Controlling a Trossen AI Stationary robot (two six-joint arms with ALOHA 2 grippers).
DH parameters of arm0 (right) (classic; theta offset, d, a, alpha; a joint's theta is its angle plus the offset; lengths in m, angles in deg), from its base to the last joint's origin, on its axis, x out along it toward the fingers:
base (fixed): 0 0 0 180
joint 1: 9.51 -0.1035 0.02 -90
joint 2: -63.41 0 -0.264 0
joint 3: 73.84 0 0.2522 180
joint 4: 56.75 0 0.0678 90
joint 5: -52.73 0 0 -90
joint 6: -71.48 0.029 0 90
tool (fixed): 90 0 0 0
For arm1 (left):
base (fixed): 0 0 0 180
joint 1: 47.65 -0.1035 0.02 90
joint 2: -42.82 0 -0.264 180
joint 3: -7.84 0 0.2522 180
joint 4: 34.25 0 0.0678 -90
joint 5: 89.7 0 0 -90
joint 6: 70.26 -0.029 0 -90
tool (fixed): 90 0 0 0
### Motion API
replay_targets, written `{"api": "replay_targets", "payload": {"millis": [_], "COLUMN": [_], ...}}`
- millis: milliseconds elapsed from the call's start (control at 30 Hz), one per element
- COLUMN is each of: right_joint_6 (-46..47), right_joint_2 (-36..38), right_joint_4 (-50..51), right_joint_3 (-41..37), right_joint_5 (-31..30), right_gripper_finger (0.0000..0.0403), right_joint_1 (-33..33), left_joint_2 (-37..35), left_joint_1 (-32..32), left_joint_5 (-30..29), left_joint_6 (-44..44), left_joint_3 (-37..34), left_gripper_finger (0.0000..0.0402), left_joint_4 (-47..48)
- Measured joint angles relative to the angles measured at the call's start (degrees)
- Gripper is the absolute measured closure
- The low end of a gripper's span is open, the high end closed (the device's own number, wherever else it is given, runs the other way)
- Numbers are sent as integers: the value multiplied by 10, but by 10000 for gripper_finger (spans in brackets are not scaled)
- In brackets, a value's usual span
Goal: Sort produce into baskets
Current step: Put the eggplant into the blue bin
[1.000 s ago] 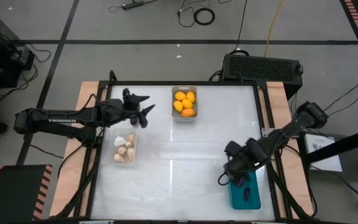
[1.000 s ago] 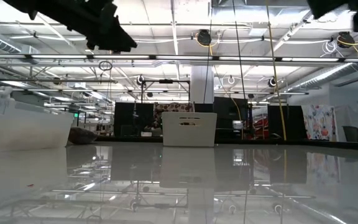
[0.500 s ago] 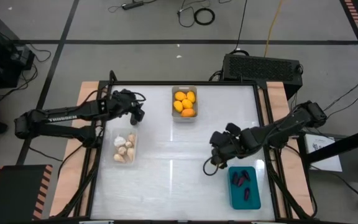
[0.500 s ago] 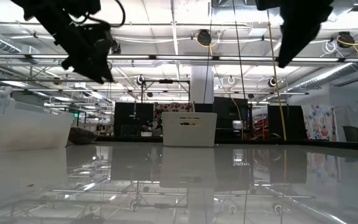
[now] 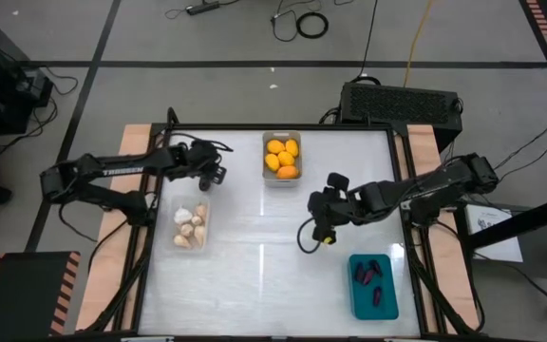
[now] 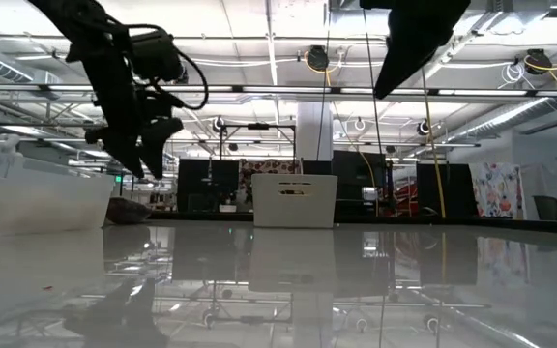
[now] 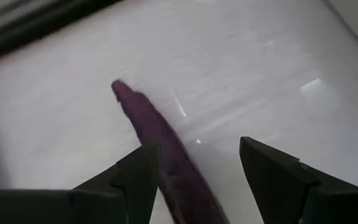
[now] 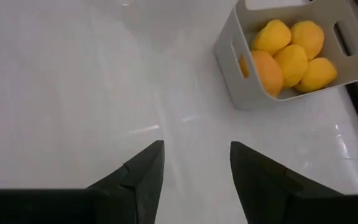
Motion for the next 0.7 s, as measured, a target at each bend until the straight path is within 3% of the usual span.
{"api": "replay_targets", "payload": {"millis": [133, 467, 700], "right_joint_6": [-23, -84, -96], "right_joint_2": [0, 1, 1], "right_joint_4": [0, -39, -88], "right_joint_3": [0, -32, -82], "right_joint_5": [0, 2, 62], "right_gripper_finger": [227, 227, 227], "right_joint_1": [9, 25, 45], "left_joint_2": [24, 90, 137], "left_joint_1": [-16, -30, -31], "left_joint_5": [17, 8, -4], "left_joint_6": [68, 77, 86], "left_joint_3": [0, 0, -1], "left_gripper_finger": [175, 175, 175], "left_joint_4": [-1, 3, 1]}}
